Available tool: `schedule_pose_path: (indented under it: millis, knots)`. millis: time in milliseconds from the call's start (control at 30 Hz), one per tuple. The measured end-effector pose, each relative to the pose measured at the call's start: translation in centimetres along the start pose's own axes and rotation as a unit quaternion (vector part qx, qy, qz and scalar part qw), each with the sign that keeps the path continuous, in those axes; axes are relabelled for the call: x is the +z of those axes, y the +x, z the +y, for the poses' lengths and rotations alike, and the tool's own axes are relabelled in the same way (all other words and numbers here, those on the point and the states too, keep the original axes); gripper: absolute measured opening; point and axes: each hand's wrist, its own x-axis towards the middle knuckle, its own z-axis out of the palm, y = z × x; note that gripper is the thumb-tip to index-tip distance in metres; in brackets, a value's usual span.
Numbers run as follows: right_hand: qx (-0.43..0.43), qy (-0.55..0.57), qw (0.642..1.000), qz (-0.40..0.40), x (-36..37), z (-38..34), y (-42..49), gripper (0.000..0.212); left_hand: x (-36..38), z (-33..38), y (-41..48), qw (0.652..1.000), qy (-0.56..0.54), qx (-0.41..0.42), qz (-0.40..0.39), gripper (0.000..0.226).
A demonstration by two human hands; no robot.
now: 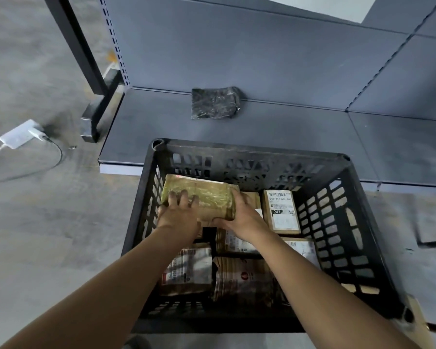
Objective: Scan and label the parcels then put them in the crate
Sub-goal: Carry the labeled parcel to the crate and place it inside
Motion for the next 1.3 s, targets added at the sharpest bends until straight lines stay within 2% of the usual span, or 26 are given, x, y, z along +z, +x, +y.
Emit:
schedule_pose_path:
  millis: [267,433,700,867,1100,1300]
  knots:
    - [0.037,-0.024,0.999,0.002,-2.2,-1.7,-1.8,0.085,-1.9,0.8,-0.9,1.000,0.005,-0.012,0.012,0.085]
    - [0.032,-0.050,0.998,-0.007,-7.0,-5.9,-8.7,0.083,-6.5,1.5,-7.0,1.000,-0.018,-0.018,-0.001,0.090]
    - [0.004,-0.083,0.997,0.002,-20.1,-16.6,-22.5,0.081,-22.4,2.7,-21.8,0.999,-0.047,-0.024,-0.015,0.090]
    - [-0.029,-0.124,0.991,0.025,-28.4,-22.6,-31.8,0.081,-33.6,3.4,-32.0,0.990,-0.126,-0.065,-0.004,0.089]
    - [-0.076,-0.071,0.993,0.057,-38.1,-31.1,-42.1,0.077,-45.2,3.4,-44.9,0.970,-0.194,-0.128,0.069,0.088]
    - [-0.125,-0.090,0.986,0.067,-40.4,-38.1,-46.9,0.075,-49.8,-0.1,-52.2,0.947,-0.223,-0.177,0.149,0.085]
